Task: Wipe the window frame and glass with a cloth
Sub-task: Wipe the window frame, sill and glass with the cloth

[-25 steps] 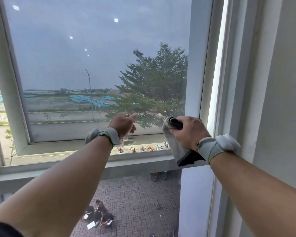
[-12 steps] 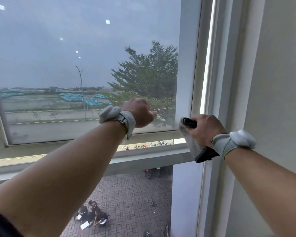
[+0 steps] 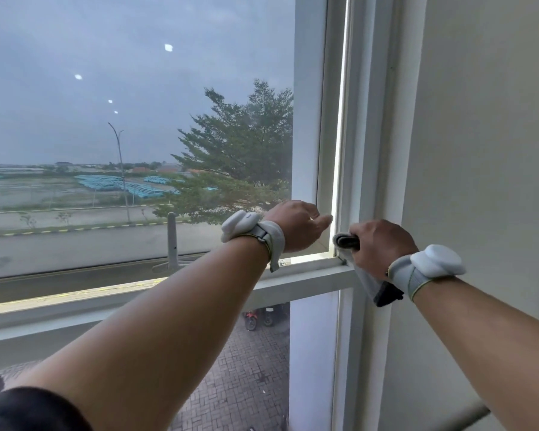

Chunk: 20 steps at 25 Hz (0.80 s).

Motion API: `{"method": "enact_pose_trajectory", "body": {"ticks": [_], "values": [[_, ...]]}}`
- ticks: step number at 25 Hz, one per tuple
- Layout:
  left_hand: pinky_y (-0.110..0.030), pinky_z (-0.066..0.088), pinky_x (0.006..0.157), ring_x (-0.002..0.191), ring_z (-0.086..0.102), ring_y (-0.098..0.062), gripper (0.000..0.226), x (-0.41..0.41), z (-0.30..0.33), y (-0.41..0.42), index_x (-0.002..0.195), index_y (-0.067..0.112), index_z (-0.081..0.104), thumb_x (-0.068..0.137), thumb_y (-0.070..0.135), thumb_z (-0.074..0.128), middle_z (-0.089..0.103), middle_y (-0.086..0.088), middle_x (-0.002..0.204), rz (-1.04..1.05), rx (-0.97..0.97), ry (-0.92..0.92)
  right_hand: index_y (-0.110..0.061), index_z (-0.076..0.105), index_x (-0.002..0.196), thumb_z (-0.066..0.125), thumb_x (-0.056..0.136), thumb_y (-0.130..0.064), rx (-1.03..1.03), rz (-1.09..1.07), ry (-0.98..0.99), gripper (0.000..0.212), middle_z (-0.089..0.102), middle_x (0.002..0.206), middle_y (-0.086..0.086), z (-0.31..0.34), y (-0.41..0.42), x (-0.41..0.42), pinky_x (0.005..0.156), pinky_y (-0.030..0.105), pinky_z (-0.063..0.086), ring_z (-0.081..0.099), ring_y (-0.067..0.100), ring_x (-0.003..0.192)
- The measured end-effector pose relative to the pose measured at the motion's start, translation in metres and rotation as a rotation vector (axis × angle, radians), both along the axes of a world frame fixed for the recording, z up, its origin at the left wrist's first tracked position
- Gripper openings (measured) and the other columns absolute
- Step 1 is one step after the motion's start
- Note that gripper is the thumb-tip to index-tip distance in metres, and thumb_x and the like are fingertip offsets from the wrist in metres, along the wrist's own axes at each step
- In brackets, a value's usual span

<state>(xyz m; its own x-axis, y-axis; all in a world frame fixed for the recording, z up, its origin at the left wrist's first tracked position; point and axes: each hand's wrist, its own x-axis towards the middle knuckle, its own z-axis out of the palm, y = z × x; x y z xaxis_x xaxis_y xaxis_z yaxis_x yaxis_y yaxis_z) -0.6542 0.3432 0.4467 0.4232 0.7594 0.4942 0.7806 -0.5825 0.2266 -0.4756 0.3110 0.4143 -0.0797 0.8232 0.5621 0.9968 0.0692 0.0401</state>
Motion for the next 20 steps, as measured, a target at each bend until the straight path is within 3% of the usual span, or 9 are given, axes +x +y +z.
{"method": "enact_pose_trajectory", "body": {"ticks": [6,13,20], "values": [[-0.038,0.049,0.09,0.104,0.06,-0.027,0.051,0.01,-0.007,0.002,0.111,0.012,0.065,0.097,0.052,0.036,0.066,-0.01,0.116,0.011,-0.034,0.031,-0.021,0.054,0.09,0.052,0.088,-0.027,-0.001,-0.023,-0.116,0.007,0.056,0.086,0.0,-0.011,0.007,0.002,0.062,0.029,0.039,0.049,0.022,0.071],[-0.036,0.05,0.082,0.093,0.062,-0.027,0.054,0.006,-0.022,0.013,0.098,0.012,0.069,0.097,0.053,0.033,0.069,-0.009,0.101,0.001,-0.064,0.016,-0.016,0.057,0.101,0.047,0.09,-0.021,-0.044,-0.056,-0.205,0.015,0.061,0.1,0.005,-0.021,0.019,0.002,0.064,0.03,0.038,0.063,0.028,0.088],[-0.032,0.044,0.073,0.087,0.059,-0.028,0.051,-0.01,-0.027,0.015,0.09,0.008,0.063,0.099,0.049,0.034,0.065,-0.011,0.092,0.039,-0.126,0.018,-0.016,0.057,0.101,0.045,0.085,-0.012,-0.116,-0.081,-0.152,0.02,0.062,0.103,0.006,-0.035,0.035,-0.003,0.068,0.03,0.043,0.062,0.027,0.092]]}}
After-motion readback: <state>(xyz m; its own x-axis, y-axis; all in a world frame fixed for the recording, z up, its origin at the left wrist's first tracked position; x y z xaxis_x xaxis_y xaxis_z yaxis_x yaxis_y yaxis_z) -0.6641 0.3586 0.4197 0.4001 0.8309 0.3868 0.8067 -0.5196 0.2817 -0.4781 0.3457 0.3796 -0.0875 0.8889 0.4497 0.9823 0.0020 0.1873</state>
